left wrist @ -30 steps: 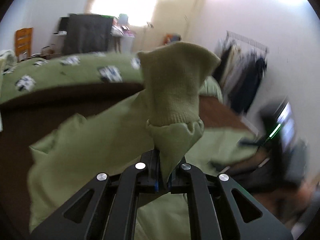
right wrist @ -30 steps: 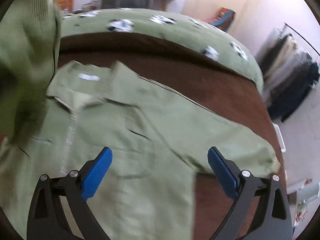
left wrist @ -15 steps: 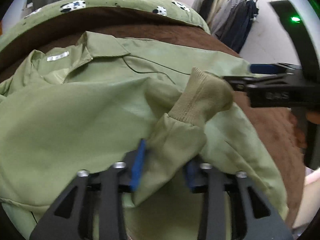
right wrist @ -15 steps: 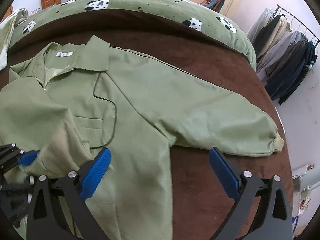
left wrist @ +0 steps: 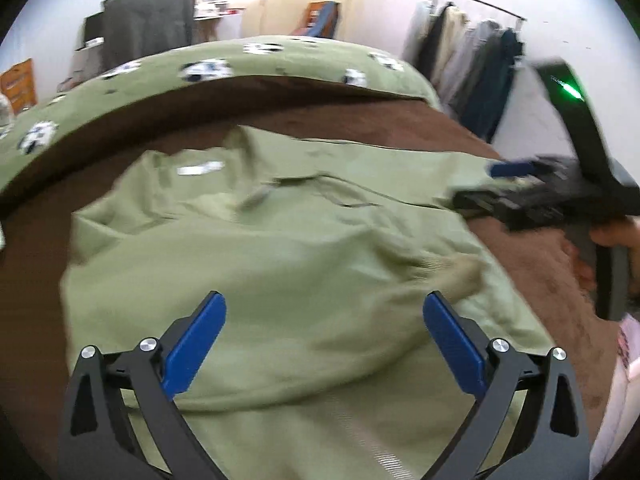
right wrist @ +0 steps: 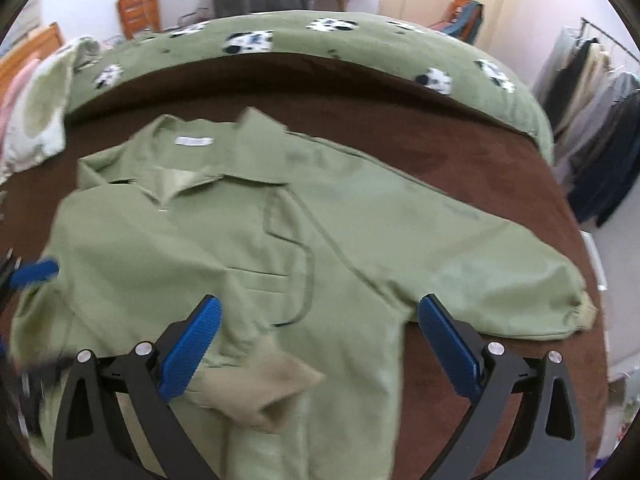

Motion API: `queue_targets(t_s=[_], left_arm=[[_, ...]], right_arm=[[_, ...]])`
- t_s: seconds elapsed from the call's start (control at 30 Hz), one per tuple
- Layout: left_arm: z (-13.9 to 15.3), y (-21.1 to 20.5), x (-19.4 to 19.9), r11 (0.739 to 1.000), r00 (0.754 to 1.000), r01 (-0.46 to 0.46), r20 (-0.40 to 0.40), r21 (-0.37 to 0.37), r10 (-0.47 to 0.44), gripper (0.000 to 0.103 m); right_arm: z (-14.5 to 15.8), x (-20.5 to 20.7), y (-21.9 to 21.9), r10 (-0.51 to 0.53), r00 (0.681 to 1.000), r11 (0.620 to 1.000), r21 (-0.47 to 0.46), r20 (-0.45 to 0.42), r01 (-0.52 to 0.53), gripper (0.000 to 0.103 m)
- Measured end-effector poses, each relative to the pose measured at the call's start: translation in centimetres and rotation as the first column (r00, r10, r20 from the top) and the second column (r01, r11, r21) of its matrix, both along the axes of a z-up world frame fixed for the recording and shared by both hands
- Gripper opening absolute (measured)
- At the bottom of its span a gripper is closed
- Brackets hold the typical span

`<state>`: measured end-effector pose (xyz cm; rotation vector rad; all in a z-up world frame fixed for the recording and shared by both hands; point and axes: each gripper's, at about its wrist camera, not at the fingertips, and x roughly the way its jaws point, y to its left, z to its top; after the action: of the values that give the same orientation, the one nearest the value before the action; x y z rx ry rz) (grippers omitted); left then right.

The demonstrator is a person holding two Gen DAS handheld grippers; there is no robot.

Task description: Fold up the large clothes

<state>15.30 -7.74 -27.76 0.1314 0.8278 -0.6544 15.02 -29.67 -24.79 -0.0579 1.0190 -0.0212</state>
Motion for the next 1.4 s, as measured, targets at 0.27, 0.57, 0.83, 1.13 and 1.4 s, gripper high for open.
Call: queue_targets(t_s=[0.27, 0.57, 0.83, 1.13, 1.4], left_arm=[[-0.2, 5.8, 8.8, 0.996, 0.996, -0.087, 0.032, 0.022, 0.086, 0.097], [-5.7, 9.6, 16.6, 0.976, 0.971, -0.188, -0.168, -0.112, 0.168, 0.096], [-8.9, 7.8, 20.1, 0.991, 0.964, -0.133, -0.236, -0.027, 0.123, 0.093], [-8.4, 5.7, 18.3, 0.983, 0.983, -0.132, -0.112, 0.128, 0.147, 0.096], [-4.3, 4.1, 11.1, 0.989, 0.987, -0.125, -0.094, 0.079, 0.132, 0.097]], right_arm=[[-4.0, 1.6, 6.6, 0.128, 0.991, 0.989, 0.075, -0.037, -0.125, 0.052], [-9.8, -0.7, 8.8, 0.127, 0.986, 0.991, 0.064, -0.11, -0.12, 0.053], [-10.4, -4.2, 8.0, 0.125, 0.986, 0.992, 0.028, -0.107, -0.123, 0.053], [-7.7, -4.2, 7.9, 0.105, 0.994, 0.994, 0.044, -0.011, -0.104, 0.059], [-3.4, -5.5, 4.1, 0.013, 1.0, 0.999, 0.048, 0.012, -0.013, 0.076]])
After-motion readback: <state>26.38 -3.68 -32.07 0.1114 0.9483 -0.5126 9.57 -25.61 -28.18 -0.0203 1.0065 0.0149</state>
